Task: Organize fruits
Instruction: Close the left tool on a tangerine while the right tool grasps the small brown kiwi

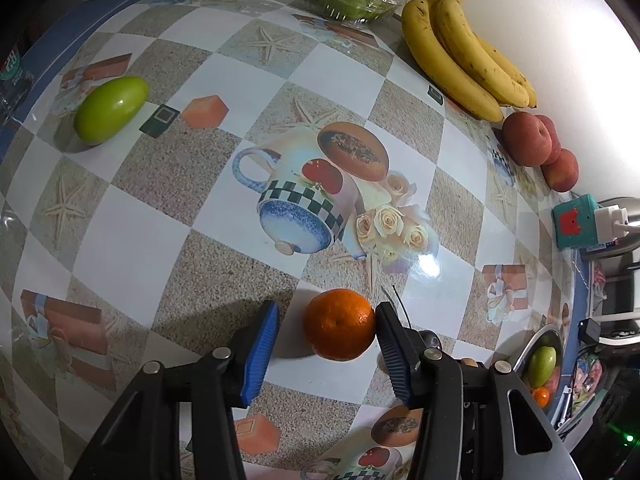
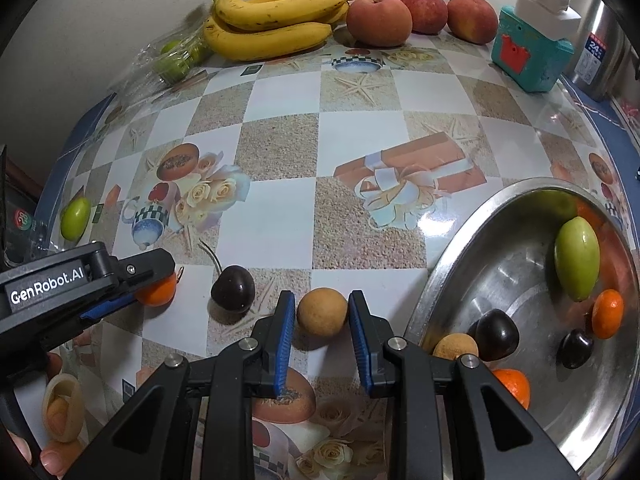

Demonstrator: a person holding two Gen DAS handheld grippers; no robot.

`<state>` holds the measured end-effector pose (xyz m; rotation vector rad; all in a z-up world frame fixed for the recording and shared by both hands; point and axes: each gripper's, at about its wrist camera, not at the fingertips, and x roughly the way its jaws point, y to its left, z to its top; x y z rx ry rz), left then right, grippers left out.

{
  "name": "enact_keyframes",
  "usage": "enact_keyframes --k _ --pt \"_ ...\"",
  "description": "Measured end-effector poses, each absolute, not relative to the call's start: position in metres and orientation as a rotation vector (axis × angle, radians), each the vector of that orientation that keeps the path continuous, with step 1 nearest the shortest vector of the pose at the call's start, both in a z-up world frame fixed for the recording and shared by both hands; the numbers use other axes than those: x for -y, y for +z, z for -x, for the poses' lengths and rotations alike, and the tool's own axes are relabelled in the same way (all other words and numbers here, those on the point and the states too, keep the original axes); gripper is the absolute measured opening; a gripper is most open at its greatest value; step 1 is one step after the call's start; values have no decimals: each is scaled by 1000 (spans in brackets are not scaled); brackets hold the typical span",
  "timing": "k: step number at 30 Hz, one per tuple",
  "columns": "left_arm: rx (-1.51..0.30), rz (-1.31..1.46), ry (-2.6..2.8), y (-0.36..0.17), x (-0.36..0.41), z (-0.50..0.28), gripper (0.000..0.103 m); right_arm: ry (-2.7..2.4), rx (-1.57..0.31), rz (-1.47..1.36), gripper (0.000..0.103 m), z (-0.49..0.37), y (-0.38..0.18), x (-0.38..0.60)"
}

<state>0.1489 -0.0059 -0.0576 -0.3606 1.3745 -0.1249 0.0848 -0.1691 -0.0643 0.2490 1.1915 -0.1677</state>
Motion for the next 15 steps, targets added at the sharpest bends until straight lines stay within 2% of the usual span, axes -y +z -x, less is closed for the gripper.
enact_keyframes --k 4,7,15 --pt "-1376 360 -127 -57 5 -149 52 -166 -1188 -242 28 -84 -64 168" --pt "-1388 398 -157 -59 7 -149 40 -166 -1187 -244 28 -84 -64 169" --pt "-1378 375 -150 -55 6 -149 39 -151 -1179 -253 28 -81 -60 169"
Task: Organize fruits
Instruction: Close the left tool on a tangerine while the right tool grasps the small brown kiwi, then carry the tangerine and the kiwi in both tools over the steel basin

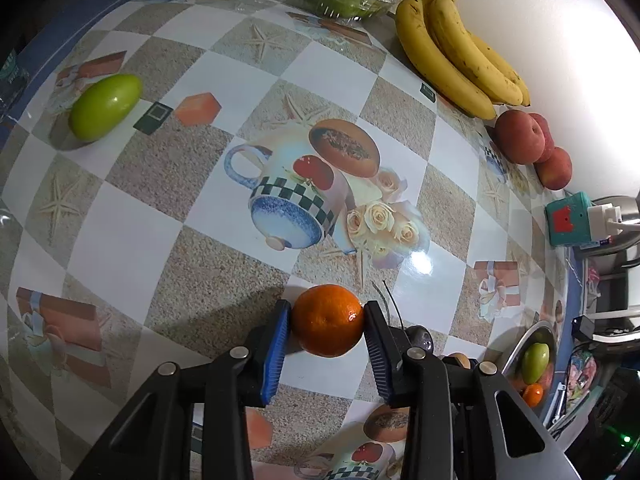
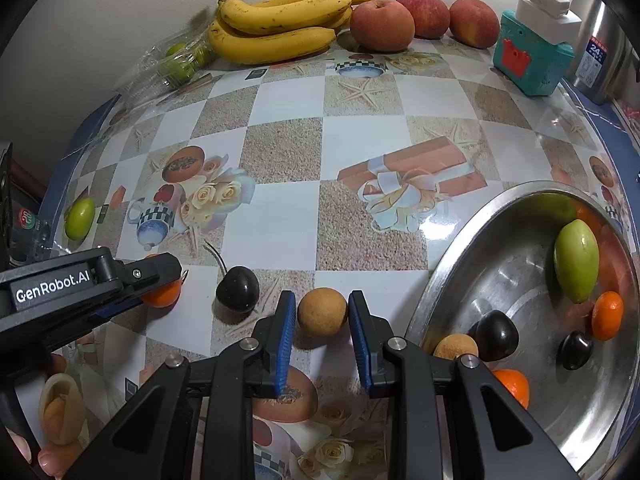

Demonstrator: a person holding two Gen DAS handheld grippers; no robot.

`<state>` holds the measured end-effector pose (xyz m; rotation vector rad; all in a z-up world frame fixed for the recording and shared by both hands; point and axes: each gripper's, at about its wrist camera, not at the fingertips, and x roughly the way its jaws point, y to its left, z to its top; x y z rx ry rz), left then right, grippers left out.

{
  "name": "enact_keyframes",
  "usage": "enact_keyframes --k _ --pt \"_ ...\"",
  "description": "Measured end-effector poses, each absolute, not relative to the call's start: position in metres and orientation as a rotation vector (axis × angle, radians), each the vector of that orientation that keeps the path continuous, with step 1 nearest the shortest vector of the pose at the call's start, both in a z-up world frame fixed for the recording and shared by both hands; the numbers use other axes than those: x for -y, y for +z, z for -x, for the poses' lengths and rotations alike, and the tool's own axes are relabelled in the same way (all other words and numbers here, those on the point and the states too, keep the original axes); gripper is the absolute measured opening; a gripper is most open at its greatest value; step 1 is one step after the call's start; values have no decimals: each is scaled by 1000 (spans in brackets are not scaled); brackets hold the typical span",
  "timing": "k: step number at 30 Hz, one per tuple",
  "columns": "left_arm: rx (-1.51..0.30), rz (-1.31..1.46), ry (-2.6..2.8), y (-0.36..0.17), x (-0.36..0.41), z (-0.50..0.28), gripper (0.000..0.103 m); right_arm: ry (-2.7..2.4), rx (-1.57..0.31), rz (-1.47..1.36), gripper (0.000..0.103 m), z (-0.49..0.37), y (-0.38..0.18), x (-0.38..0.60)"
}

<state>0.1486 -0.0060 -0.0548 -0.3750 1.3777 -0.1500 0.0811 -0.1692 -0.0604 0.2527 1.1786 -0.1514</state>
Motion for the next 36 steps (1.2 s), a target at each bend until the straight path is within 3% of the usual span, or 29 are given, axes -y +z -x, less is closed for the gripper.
enact_keyframes --k 15,22,29,36 --pt "-1271 399 -188 -12 0 -142 39 -131 -1093 -285 24 -74 -29 175" --pt "-1269 404 -192 -7 0 -140 39 -149 -1119 -293 24 -77 -39 180" --pt "-1281 407 -192 -8 -1 -138 39 -161 -1148 -253 31 -80 -52 176" --pt "-1286 401 -199 -9 2 -138 39 -146 -1175 -229 32 -82 -61 169"
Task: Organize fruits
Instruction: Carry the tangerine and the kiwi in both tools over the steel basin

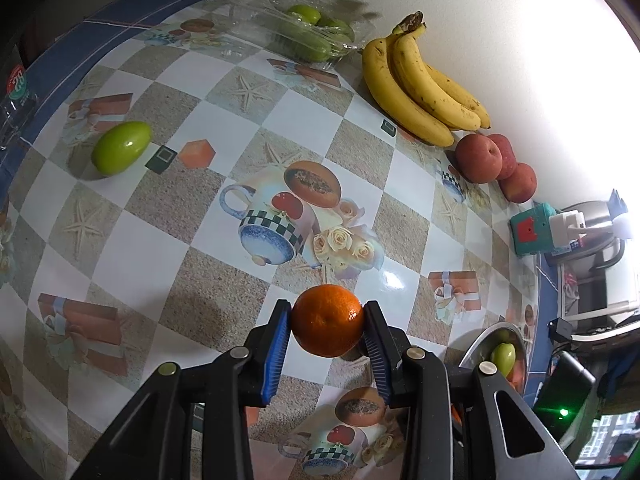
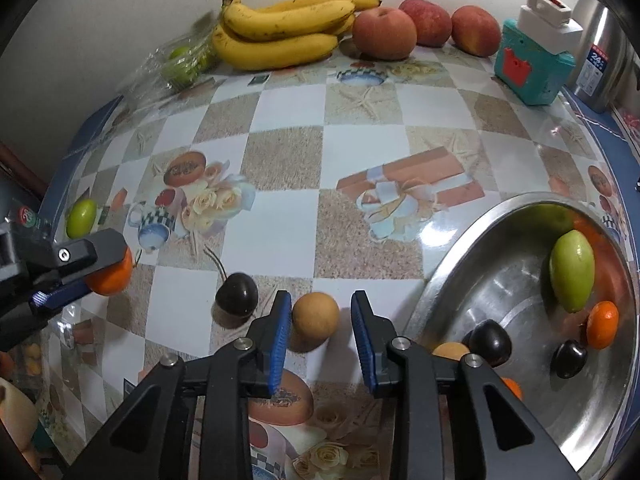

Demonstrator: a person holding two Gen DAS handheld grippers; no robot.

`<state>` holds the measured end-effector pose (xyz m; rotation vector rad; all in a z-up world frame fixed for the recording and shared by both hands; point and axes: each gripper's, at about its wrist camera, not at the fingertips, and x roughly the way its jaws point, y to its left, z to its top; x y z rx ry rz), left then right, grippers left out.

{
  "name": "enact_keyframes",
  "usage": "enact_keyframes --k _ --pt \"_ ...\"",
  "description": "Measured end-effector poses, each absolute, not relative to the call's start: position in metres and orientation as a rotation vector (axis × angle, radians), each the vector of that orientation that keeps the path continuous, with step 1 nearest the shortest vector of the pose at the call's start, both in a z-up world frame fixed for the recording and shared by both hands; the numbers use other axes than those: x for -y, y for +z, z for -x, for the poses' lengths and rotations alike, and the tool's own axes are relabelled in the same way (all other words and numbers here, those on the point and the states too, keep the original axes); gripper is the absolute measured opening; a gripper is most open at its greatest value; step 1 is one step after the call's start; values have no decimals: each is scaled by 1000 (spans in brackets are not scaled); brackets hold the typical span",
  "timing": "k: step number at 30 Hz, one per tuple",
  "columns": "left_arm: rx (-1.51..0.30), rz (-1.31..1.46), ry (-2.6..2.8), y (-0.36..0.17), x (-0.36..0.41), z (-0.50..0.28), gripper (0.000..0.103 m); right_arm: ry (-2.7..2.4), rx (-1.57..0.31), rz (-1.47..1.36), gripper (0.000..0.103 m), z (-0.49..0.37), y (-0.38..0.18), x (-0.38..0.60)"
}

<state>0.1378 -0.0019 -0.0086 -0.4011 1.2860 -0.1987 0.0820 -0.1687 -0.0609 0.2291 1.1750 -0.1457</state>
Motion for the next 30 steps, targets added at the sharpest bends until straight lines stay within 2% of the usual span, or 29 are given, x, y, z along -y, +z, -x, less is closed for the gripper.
enact_keyframes --k 8,10,23,30 --pt "-1290 398 -196 -10 1 -138 39 -142 -1161 -226 31 -83 -62 168" --pt "-1289 396 -196 -9 2 -138 39 -137 -1167 -235 25 -83 -63 168" --pt "-1274 379 -214 0 10 -133 39 -145 -1090 -313 25 -69 -27 183" --pt "-1273 318 -284 8 39 -120 39 -233 -1073 -346 25 -49 -12 208"
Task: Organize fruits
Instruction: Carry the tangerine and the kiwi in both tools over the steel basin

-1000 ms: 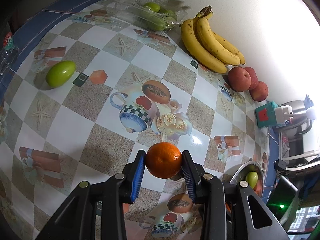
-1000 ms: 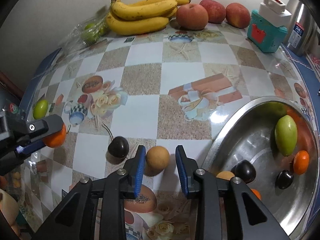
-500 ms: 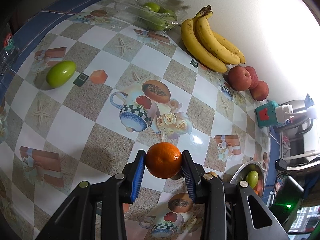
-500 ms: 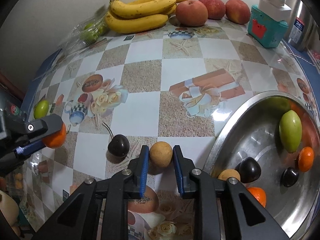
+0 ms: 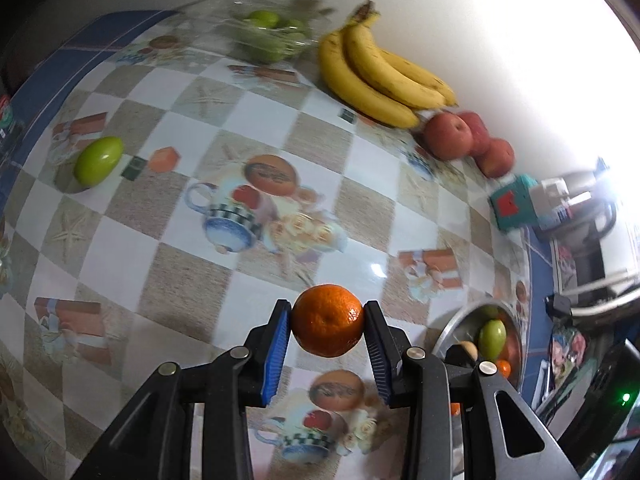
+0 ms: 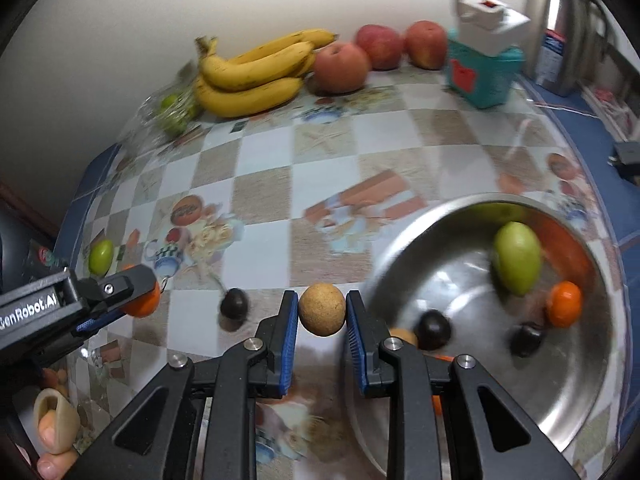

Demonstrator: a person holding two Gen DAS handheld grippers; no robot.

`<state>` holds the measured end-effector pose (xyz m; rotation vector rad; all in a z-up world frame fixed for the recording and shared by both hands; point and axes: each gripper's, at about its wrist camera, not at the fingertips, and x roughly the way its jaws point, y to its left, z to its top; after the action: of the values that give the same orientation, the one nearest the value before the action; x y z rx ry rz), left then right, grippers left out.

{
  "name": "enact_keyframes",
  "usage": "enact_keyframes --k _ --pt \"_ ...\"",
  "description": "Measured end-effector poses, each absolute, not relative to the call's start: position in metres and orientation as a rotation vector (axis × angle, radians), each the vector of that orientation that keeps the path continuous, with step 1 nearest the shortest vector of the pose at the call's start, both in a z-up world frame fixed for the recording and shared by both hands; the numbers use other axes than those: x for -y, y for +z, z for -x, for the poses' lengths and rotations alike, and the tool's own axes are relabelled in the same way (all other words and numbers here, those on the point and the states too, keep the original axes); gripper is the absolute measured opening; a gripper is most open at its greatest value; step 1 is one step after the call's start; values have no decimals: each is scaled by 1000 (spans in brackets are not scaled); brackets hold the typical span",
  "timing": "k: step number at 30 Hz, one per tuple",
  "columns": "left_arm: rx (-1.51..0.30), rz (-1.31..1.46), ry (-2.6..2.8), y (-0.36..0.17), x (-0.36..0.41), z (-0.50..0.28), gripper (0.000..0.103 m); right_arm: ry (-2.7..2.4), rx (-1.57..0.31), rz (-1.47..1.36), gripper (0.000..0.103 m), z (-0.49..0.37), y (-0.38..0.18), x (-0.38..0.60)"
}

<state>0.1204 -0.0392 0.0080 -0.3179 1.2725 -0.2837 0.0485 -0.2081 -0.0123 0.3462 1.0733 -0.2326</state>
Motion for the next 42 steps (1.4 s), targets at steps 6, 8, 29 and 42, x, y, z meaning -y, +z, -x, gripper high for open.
enact_keyframes --k 6,8,29,42 --pt "-1279 232 -374 13 79 -103 39 -325 -1051 -401 25 -27 -2 239" --pt "-1286 209 -408 13 91 -97 39 -352 -1046 -420 25 -19 0 248" --pt "-1428 -61 -656 -11 192 -26 39 -515 -1053 -552 25 60 -13 303" --pt "-1495 -157 -656 -35 205 -8 39 -547 -1117 -589 26 71 -32 316"
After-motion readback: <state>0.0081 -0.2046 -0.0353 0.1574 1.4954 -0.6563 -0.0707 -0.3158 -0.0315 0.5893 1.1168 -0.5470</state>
